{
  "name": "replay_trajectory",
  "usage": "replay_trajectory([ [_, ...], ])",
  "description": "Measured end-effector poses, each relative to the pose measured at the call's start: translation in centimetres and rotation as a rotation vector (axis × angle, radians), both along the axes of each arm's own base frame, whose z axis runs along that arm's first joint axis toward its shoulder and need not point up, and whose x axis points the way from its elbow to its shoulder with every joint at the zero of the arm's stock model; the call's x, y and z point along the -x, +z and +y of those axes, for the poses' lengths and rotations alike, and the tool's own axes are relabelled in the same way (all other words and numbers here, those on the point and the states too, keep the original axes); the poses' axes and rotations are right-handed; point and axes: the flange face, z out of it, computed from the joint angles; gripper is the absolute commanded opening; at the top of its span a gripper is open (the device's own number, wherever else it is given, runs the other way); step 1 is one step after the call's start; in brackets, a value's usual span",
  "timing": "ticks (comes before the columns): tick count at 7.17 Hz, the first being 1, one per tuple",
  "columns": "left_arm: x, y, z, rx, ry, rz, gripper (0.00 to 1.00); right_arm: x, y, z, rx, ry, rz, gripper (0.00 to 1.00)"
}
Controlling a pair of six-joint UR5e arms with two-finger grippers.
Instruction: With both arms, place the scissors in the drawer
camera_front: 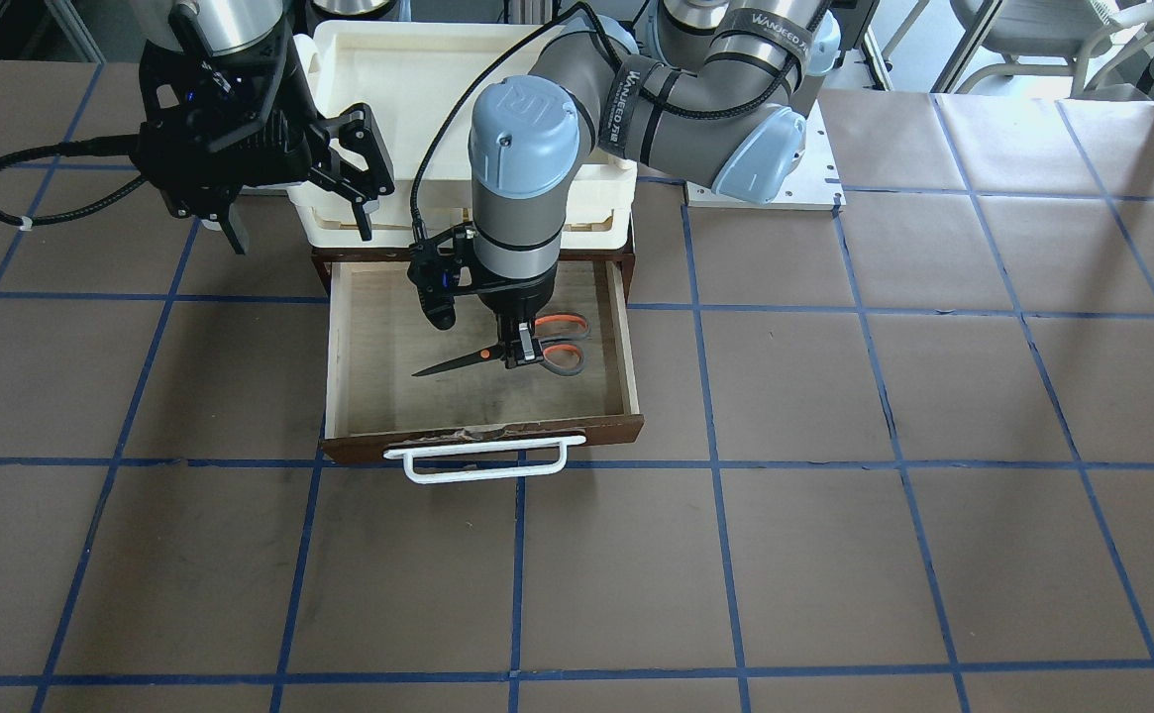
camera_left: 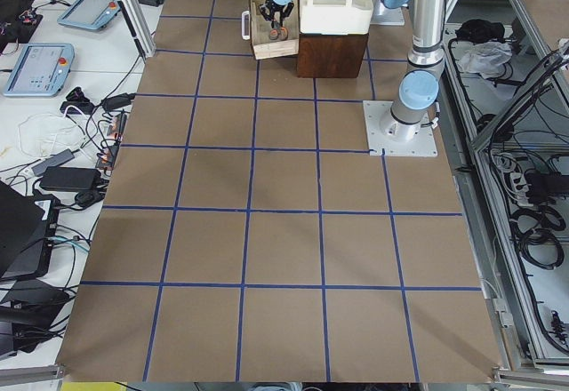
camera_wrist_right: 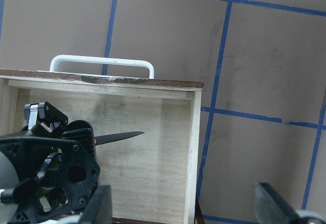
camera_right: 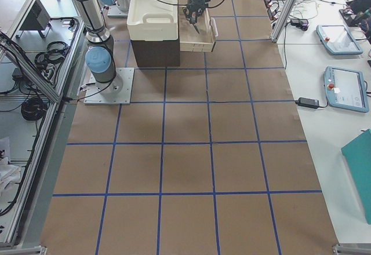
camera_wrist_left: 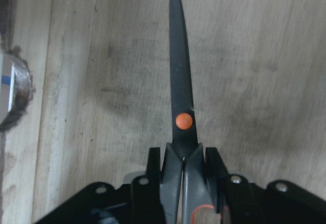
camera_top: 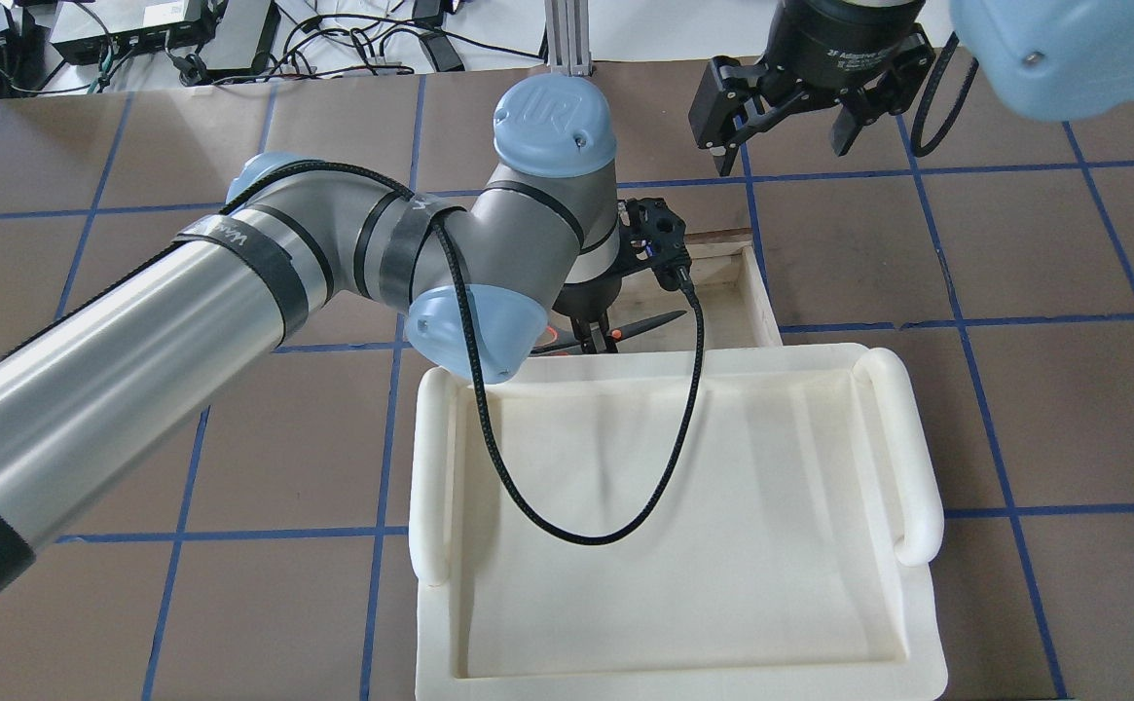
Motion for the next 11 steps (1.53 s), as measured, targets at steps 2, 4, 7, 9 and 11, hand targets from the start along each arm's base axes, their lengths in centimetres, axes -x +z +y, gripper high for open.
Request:
replay_trajectory([
  [2,0.1,0.0,0.0,-0.003,0.022,0.000,0.75,0.0,0.0,0.0,0.001,0.000,-0.001,1.00],
  [4,0.0,0.2,0.2,-0.003,0.030,-0.007,0.81,0.0,0.0,0.0,0.001,-0.001,-0.001,1.00],
  [7,-1.0,3.1,0.0,0.048,0.040,0.008,0.90,0.0,0.0,0.0,0.001,-0.001,-0.003,1.00],
  [9,-4.3,6.5,-1.1,0.093,0.096,0.033,1.00,0.0,0.0,0.0,0.001,-0.001,-0.004,1.00],
  [11,-9.5,9.9,-1.9,0.111,0.150,0.037,1.00,0.0,0.0,0.0,0.002,-0.001,-0.004,1.00],
])
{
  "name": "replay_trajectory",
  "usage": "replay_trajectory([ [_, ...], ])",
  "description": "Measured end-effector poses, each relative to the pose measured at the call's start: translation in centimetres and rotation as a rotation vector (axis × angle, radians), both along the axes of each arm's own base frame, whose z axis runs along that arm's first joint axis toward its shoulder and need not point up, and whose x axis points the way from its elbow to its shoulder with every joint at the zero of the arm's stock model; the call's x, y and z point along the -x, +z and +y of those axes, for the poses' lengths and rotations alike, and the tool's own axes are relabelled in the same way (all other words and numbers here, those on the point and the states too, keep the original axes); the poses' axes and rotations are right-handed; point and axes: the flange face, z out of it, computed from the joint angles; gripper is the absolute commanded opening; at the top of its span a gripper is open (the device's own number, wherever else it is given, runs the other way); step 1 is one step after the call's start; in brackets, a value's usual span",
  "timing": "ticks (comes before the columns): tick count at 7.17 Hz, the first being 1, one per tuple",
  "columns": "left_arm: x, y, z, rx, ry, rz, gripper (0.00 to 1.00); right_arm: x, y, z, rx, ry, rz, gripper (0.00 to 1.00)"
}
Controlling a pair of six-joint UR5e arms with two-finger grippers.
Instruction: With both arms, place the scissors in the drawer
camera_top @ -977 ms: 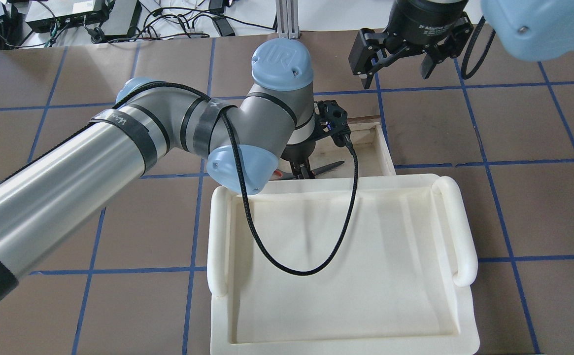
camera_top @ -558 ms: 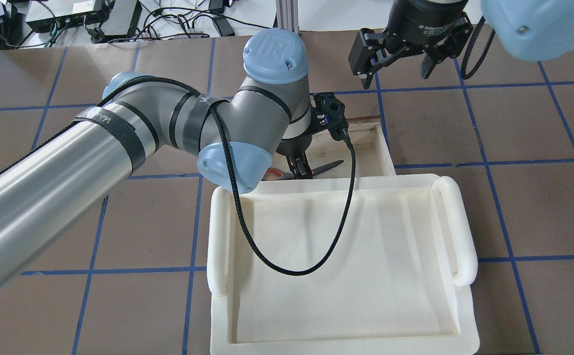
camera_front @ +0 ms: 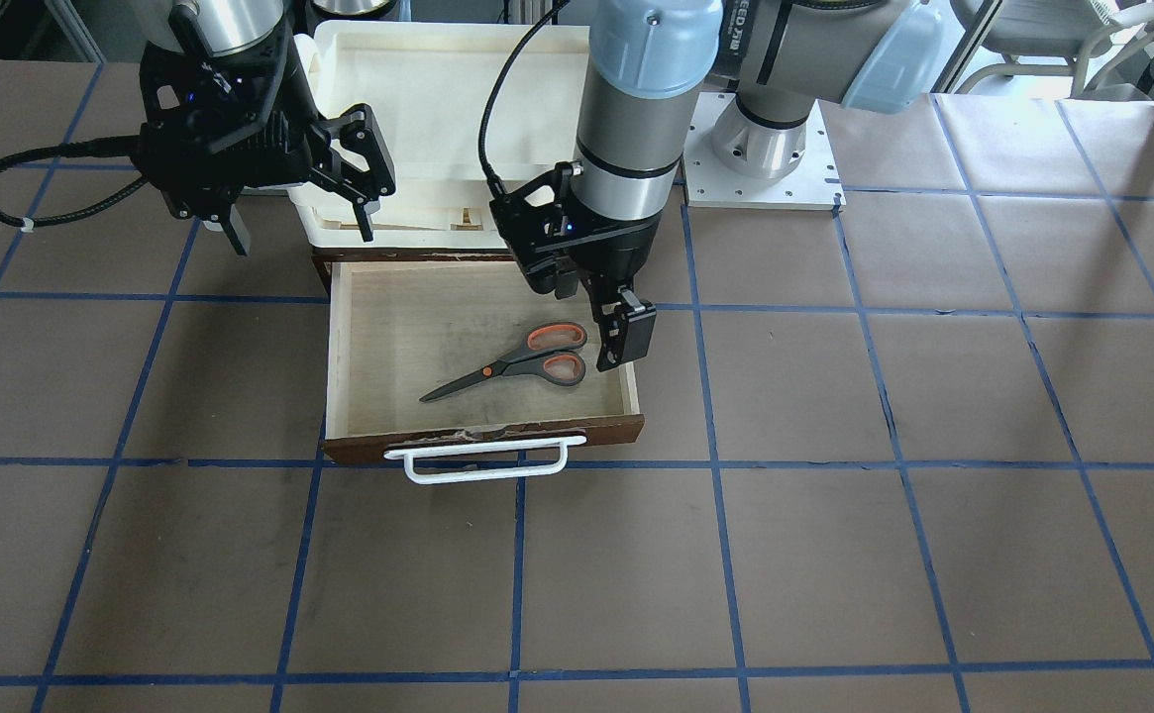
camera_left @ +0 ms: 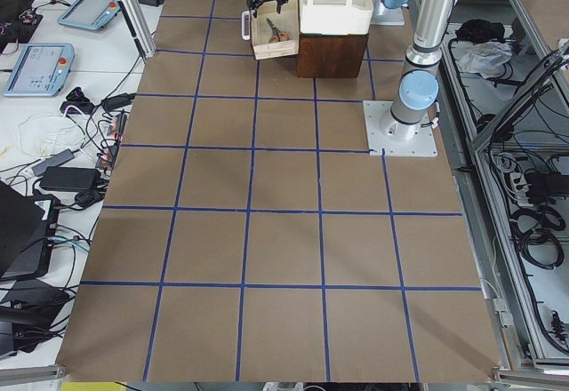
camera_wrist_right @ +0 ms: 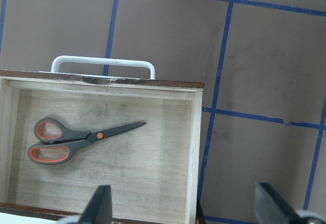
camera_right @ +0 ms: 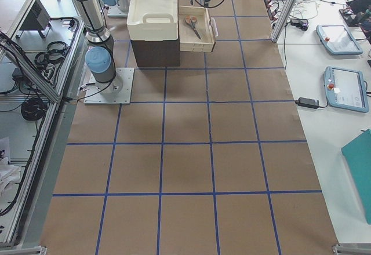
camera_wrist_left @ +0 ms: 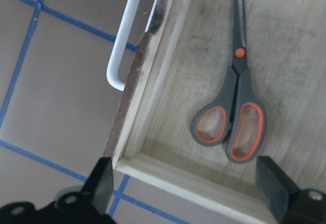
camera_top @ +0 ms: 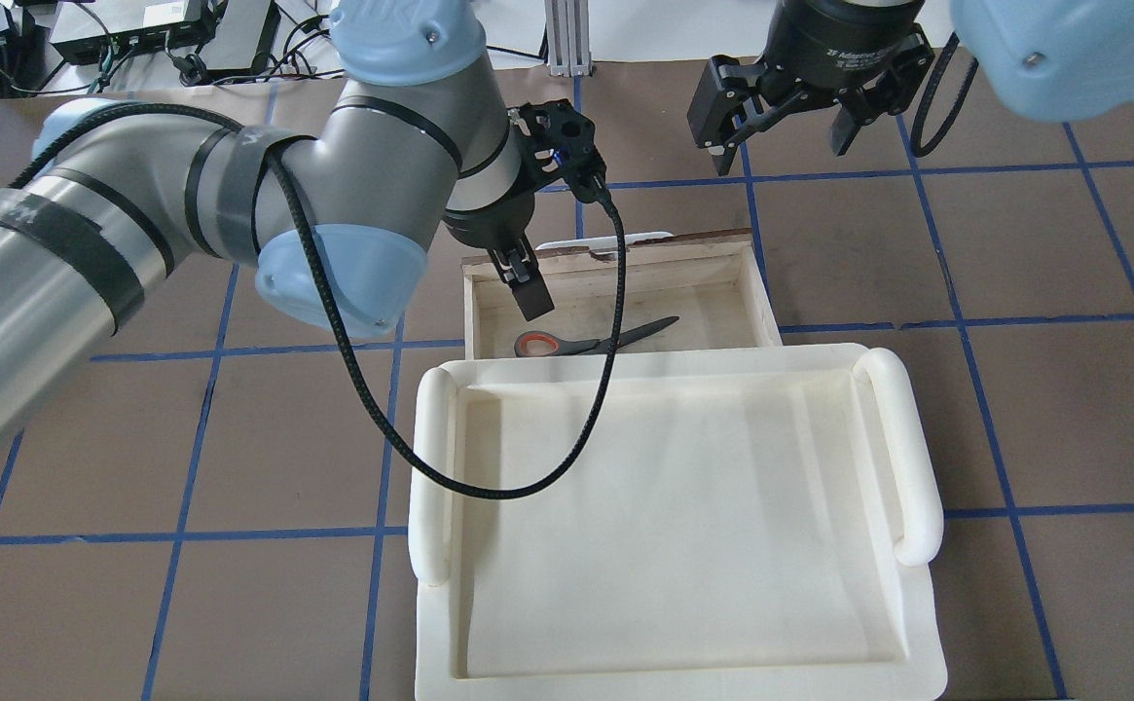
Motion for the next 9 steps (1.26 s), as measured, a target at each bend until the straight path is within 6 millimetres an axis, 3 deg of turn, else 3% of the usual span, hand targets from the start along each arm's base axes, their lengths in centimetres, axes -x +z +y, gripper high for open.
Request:
replay_trajectory([
  [4,-12.8,5.6,0.8,-0.067,0.059,-0.033,1.00,0.0,0.0,0.0,-0.001,0.000,0.000,1.00],
  [7,-22.7,8.5,1.6,-0.103,0.154,-0.061,1.00,-0.1,0.0,0.0,-0.001,0.001,-0.001,1.00],
  [8,-24.4,9.1,1.8,-0.098,0.211,-0.062,1.00,-0.1,0.0,0.0,-0.001,0.001,-0.001,1.00],
  [9,-24.8,9.6,2.0,-0.095,0.326,-0.052,1.00,-0.1,0.0,0.0,-0.001,0.001,0.000,1.00],
])
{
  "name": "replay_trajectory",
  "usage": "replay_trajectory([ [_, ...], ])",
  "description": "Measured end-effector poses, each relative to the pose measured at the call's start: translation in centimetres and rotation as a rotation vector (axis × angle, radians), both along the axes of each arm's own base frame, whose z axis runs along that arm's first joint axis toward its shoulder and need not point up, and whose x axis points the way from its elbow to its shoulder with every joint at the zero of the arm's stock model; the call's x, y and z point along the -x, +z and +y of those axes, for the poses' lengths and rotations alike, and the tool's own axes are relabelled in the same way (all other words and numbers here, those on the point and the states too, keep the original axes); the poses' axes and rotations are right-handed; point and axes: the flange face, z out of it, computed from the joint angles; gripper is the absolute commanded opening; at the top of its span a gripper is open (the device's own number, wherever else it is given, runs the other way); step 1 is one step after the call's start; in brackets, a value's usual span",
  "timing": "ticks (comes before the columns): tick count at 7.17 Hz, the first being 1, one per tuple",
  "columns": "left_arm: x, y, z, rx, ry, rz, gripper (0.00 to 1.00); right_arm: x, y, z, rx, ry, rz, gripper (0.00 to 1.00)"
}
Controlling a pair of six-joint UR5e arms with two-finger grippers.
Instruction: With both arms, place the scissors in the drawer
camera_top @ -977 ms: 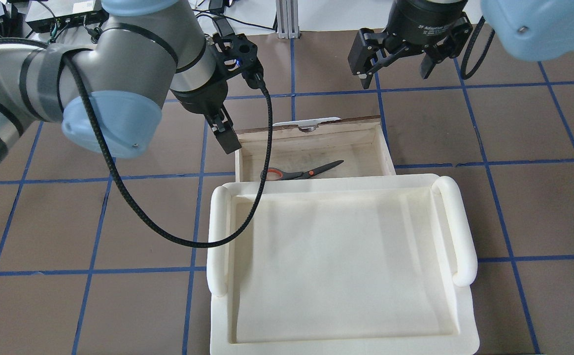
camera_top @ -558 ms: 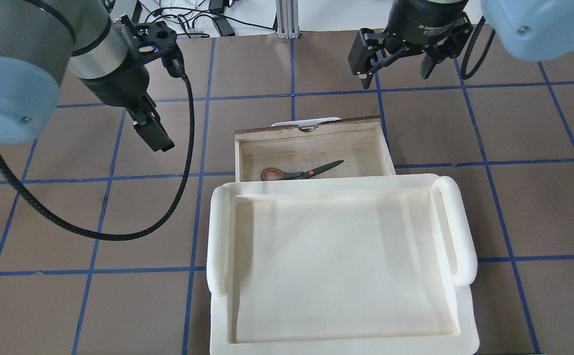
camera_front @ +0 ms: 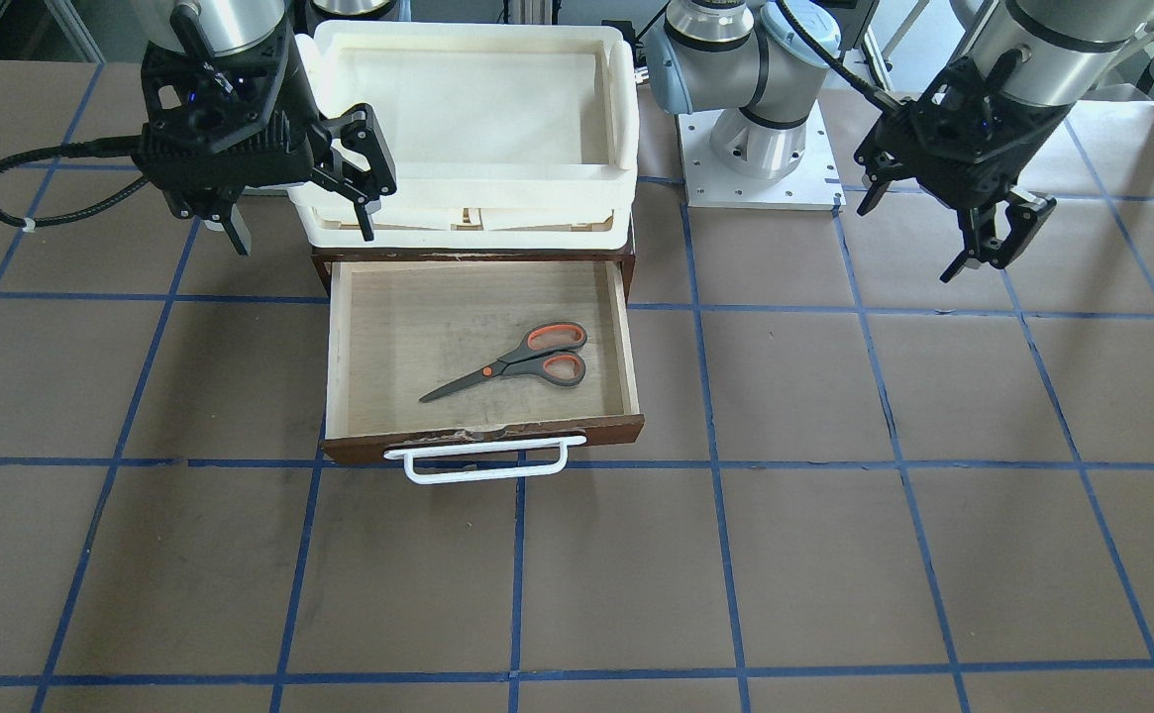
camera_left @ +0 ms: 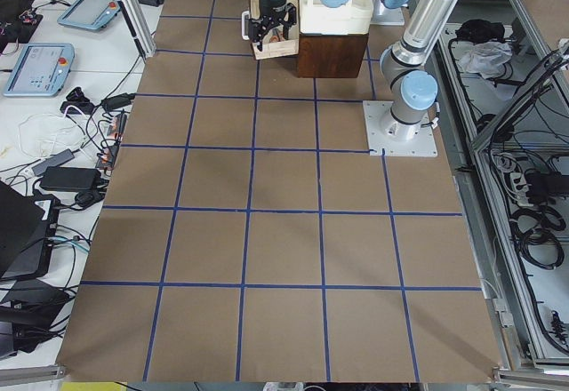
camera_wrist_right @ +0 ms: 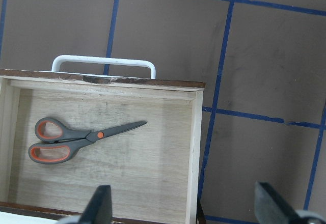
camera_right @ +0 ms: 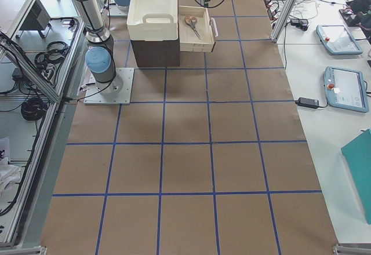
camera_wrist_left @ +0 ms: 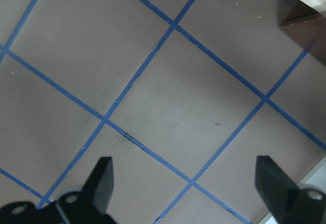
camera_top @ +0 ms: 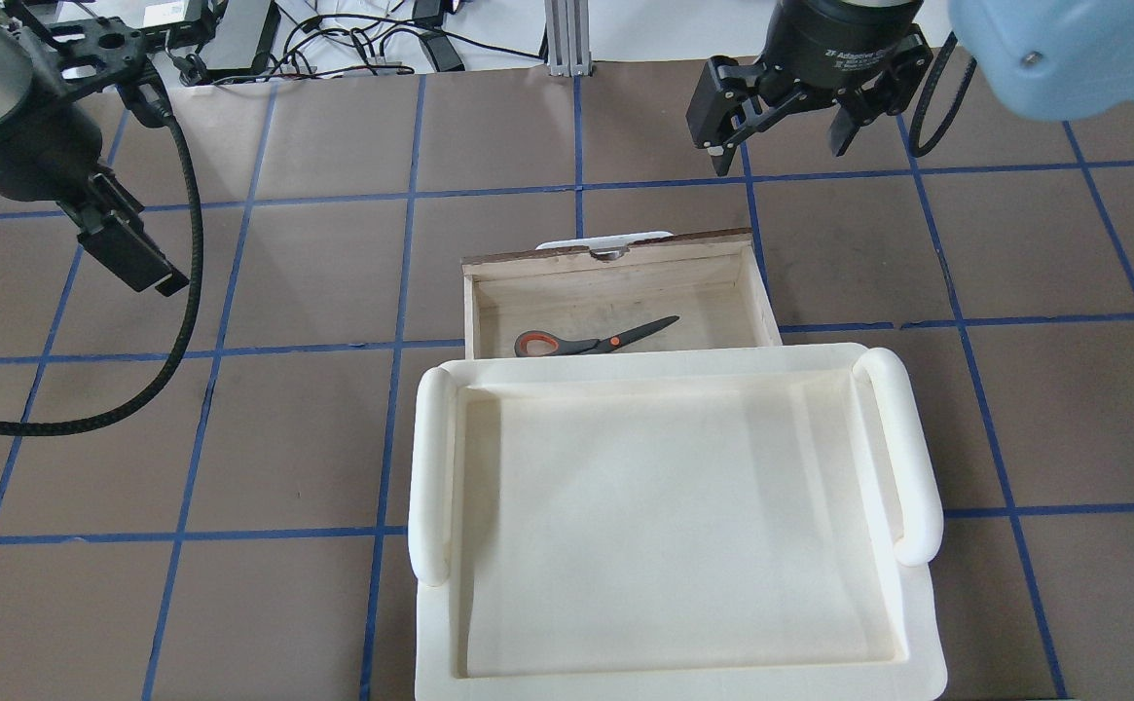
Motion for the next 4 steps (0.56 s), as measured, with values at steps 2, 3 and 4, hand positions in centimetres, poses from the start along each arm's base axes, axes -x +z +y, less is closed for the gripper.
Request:
replay_trajectory([
  [2,2.1,0.1,0.2,0.003,0.252,0.026,1.00,0.0,0.0,0.0,0.000,0.000,-0.001,1.00],
  [3,4.2,0.1,0.4,0.004,0.335,0.029,1.00,0.0,0.0,0.0,0.000,0.001,-0.001,1.00],
  [4,6.2,0.1,0.6,0.007,0.421,0.033,1.00,0.0,0.0,0.0,0.000,0.001,-0.001,1.00],
])
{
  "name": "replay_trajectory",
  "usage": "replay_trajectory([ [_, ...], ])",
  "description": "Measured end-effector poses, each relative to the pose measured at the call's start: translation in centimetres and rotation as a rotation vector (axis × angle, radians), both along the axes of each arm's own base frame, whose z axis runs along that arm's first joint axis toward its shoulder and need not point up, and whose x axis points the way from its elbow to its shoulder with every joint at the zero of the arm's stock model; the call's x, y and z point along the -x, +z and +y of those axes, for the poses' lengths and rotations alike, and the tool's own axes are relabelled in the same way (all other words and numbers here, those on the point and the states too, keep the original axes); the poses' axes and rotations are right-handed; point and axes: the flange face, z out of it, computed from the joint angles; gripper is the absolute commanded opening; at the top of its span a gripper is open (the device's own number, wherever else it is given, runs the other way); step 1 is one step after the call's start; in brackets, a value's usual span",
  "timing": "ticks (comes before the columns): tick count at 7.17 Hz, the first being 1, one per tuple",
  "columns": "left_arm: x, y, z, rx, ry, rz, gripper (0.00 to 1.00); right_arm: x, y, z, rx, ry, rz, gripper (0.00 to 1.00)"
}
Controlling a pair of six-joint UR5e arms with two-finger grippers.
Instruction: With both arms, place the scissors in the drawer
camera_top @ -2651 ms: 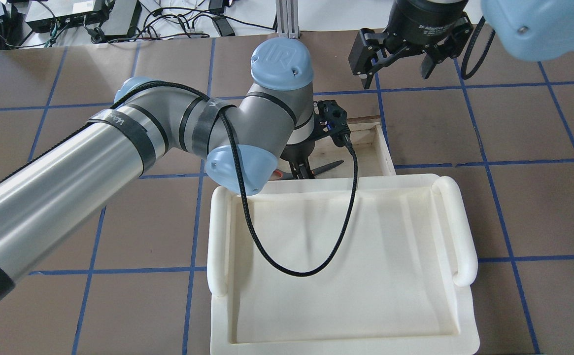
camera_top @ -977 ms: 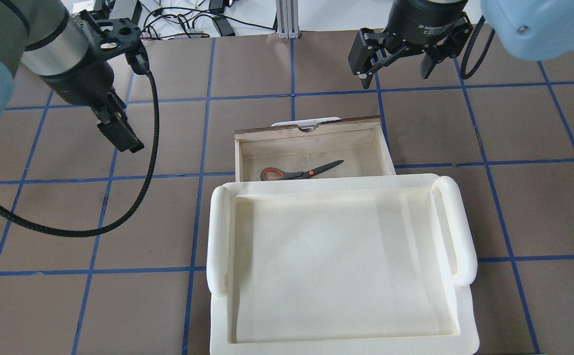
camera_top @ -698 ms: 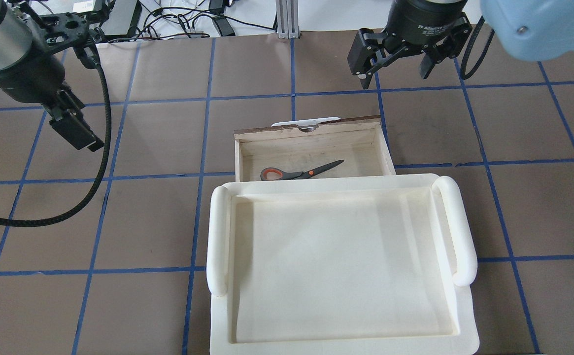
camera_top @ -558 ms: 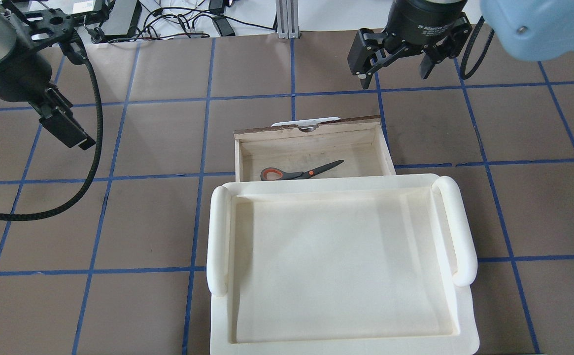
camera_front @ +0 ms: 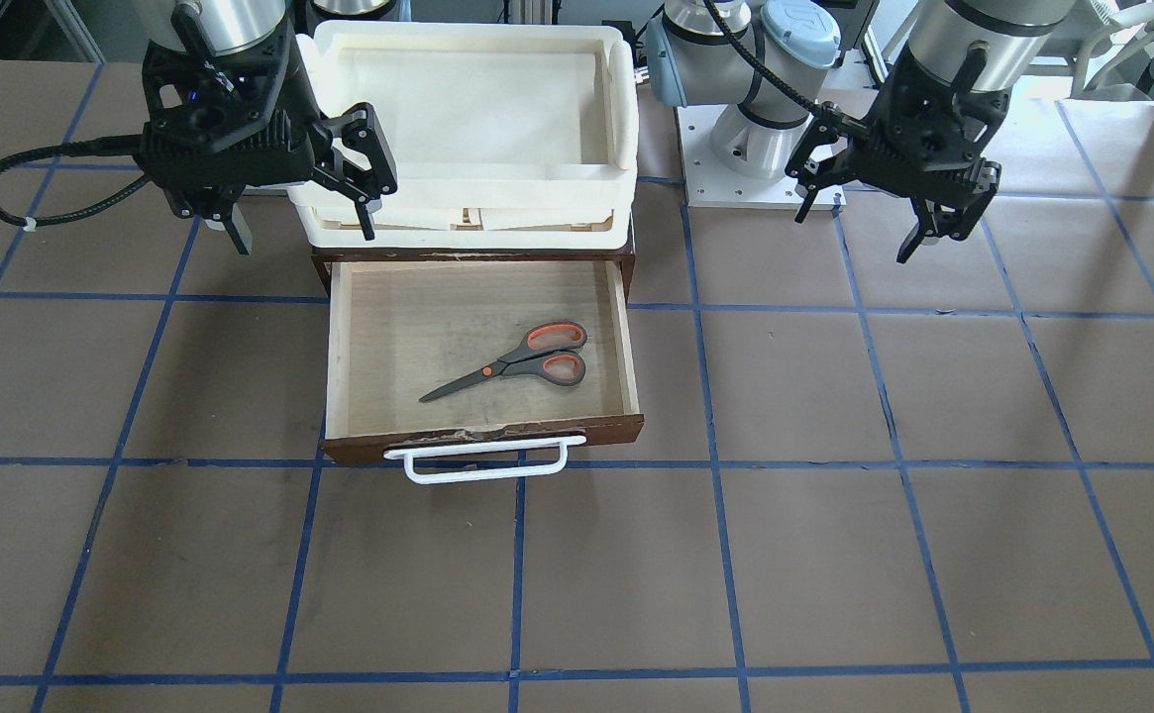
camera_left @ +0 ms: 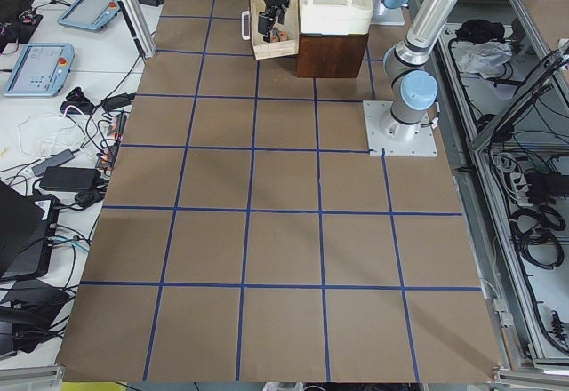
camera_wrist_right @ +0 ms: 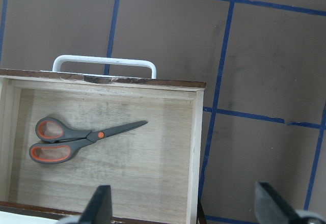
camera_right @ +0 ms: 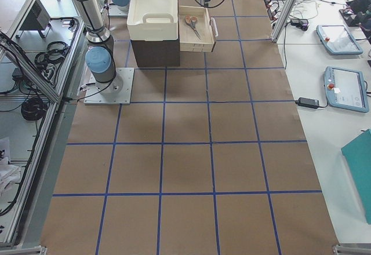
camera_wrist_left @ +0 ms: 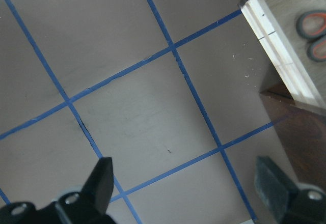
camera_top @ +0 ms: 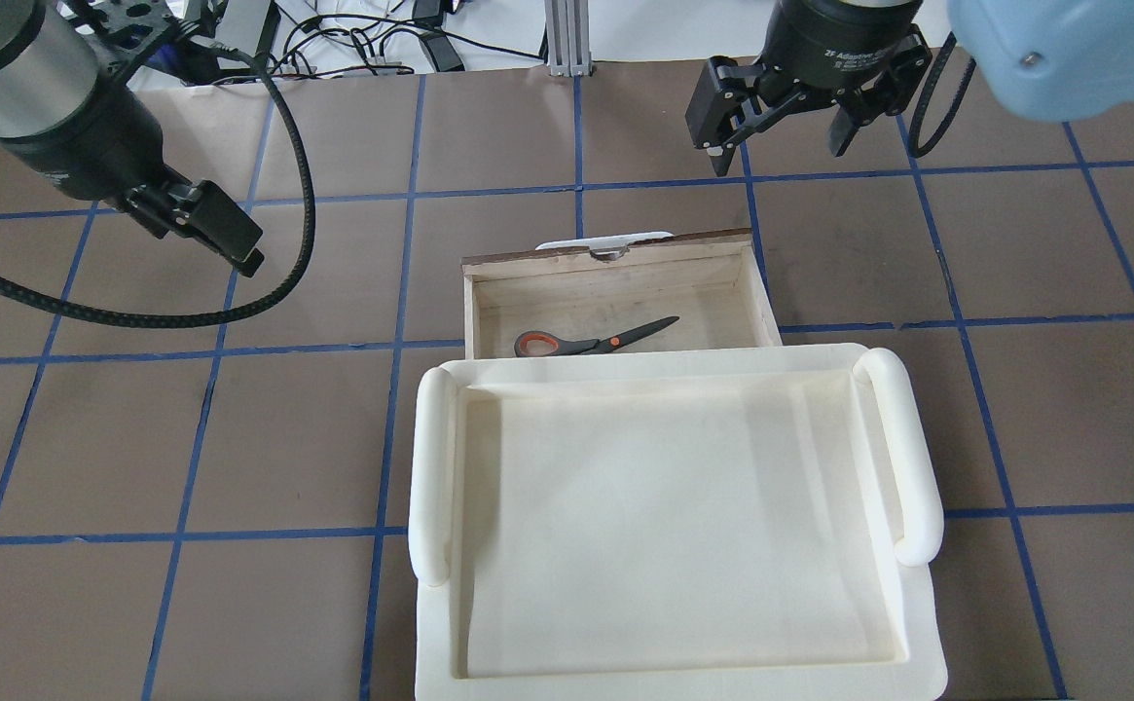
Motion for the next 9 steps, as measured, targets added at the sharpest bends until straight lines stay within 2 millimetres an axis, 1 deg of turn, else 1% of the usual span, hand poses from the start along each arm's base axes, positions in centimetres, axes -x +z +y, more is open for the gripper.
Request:
replay_trajectory([
  [1,1.7,0.0,0.2,0.005,0.083,0.000,1.00,0.0,0.0,0.0,0.001,0.000,0.000,1.00],
  [2,2.8,0.0,0.4,0.008,0.170,-0.009,1.00,0.0,0.0,0.0,0.001,0.000,0.000,1.00],
  [3,3.4,0.2,0.7,0.013,0.236,-0.037,1.00,0.0,0.0,0.0,0.001,-0.001,0.000,1.00],
  [5,3.8,0.7,1.2,0.008,0.326,-0.074,1.00,0.0,0.0,0.0,0.001,-0.001,0.000,1.00],
  [7,4.6,0.7,1.1,-0.016,0.463,-0.001,1.00,0.0,0.0,0.0,0.001,-0.001,0.000,1.00],
  [9,4.5,0.8,1.0,-0.019,0.500,0.020,1.00,0.0,0.0,0.0,0.001,-0.001,0.000,1.00],
])
